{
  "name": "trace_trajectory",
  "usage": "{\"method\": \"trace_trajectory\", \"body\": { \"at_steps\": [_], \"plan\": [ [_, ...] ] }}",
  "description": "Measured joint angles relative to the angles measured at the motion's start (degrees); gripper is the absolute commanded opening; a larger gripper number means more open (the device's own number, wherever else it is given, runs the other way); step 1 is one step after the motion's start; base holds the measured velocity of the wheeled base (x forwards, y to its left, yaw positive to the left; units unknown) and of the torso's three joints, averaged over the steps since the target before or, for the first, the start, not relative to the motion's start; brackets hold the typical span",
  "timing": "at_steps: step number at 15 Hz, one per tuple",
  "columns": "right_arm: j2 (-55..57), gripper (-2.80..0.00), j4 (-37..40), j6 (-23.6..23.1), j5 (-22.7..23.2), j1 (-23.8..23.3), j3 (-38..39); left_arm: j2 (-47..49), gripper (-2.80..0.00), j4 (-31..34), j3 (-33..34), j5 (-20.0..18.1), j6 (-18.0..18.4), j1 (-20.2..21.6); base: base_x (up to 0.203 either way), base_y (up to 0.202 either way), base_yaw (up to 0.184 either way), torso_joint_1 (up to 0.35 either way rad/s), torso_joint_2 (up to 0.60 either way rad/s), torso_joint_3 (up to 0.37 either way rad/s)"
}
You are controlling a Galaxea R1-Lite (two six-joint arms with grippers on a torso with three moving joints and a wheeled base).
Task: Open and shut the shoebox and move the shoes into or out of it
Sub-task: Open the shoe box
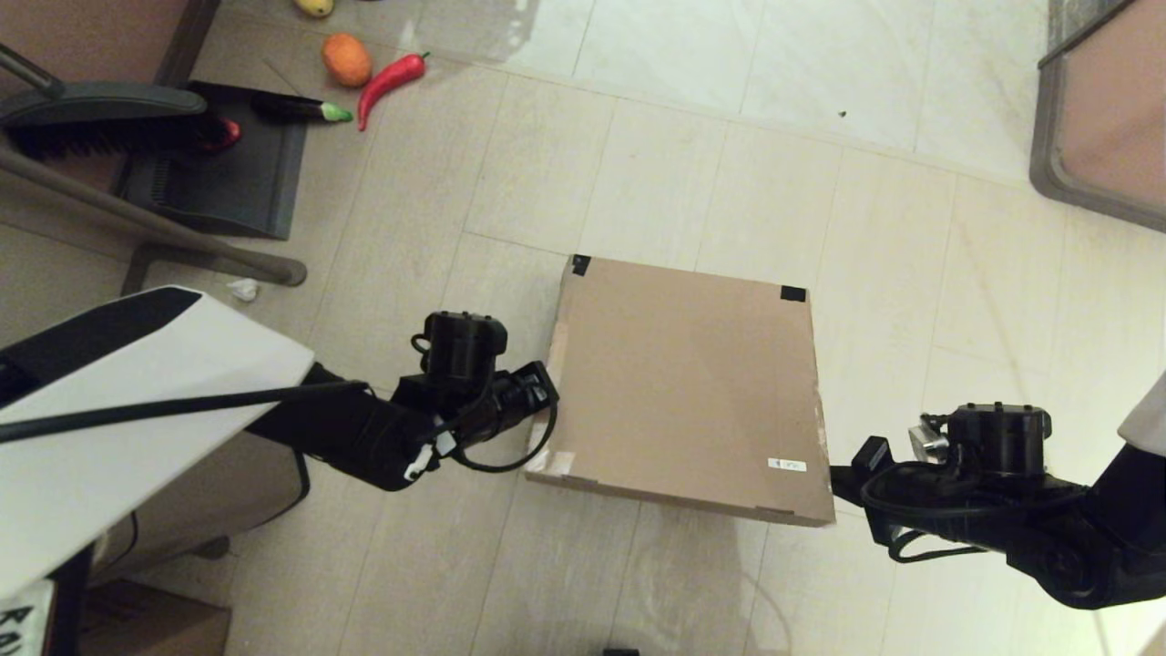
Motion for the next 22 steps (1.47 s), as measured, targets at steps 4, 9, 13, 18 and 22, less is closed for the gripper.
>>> {"method": "trace_trajectory", "body": {
  "at_steps": [4, 9, 13, 18, 22],
  "plan": [
    [-2.3, -2.8, 1.3, 1.6, 3.1, 0.2, 0.7, -1.9, -2.8, 0.2, 0.1, 0.1, 0.0, -0.2, 0.0, 0.0, 0.0, 0.0, 0.0, 0.0],
    [-3.8, -2.8, 2.8, 1.7, 3.2, 0.8, 0.8, -4.3, -2.8, 2.3, -0.9, 0.0, -0.7, -1.4, 0.0, 0.0, 0.0, 0.0, 0.0, 0.0],
    [-5.6, -2.8, 3.2, 4.6, 6.4, 0.8, 0.9, -6.2, -2.8, 4.4, -1.7, 0.1, -1.5, -2.0, 0.0, 0.0, 0.0, 0.0, 0.0, 0.0],
    [-8.1, -2.8, 3.4, 8.7, 8.8, 0.8, 0.3, -7.9, -2.8, 4.7, -2.1, 0.6, -1.6, -2.0, 0.0, 0.0, 0.0, 0.0, 0.0, 0.0],
    [-10.1, -2.8, 3.2, 14.4, 12.8, 0.5, -0.1, -8.7, -2.8, 4.5, -2.9, 1.8, -1.6, -1.6, 0.0, 0.0, 0.0, 0.0, 0.0, 0.0]
  ]
}}
